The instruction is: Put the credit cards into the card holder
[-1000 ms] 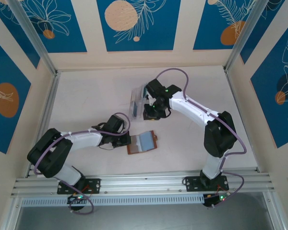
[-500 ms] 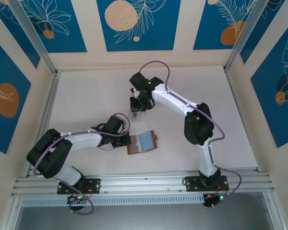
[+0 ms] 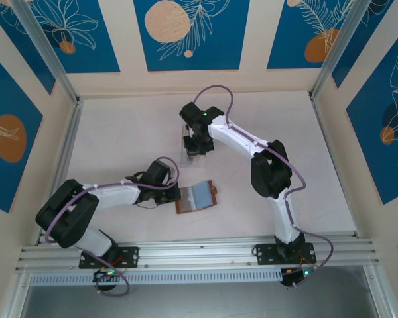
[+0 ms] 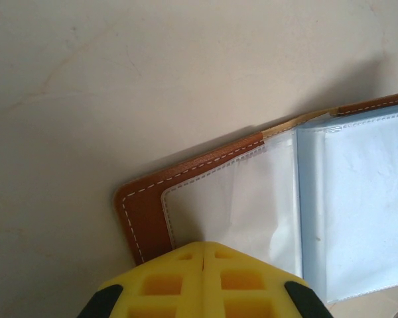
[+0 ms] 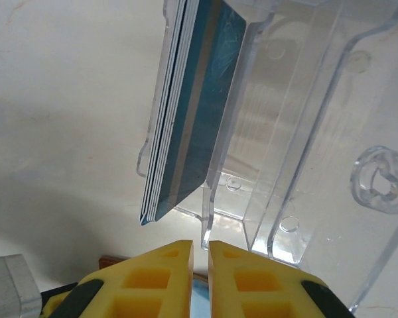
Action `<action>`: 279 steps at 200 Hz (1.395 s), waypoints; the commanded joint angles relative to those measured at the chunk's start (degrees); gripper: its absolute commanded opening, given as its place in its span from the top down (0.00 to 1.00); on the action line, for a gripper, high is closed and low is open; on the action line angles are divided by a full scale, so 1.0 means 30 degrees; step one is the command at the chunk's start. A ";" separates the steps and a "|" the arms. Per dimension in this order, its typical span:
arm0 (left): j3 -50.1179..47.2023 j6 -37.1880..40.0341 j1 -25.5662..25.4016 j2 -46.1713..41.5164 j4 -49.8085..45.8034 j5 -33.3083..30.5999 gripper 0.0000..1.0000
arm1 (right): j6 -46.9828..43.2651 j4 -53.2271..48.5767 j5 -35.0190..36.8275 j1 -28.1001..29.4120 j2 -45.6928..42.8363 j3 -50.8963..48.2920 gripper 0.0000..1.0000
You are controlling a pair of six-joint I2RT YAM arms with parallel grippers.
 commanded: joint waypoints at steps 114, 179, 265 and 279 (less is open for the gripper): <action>-0.0704 -0.0145 -0.0192 0.0079 -0.1139 -0.0686 1.00 | -0.1283 -0.0179 0.0079 -0.0742 -0.1480 -0.0179 0.70; -0.0786 -0.0244 -0.0194 -0.0038 -0.1048 -0.0613 1.00 | -0.1968 -0.0702 0.0109 -0.0929 0.0167 0.1985 0.62; -0.0776 -0.0358 -0.0210 0.0056 -0.0893 -0.0532 1.00 | -0.2297 -0.0548 -0.0702 -0.1257 0.1612 0.2330 0.59; -0.0785 -0.0363 -0.0210 0.0072 -0.0879 -0.0515 1.00 | -0.2325 -0.0527 -0.0940 -0.1298 0.1707 0.2259 0.59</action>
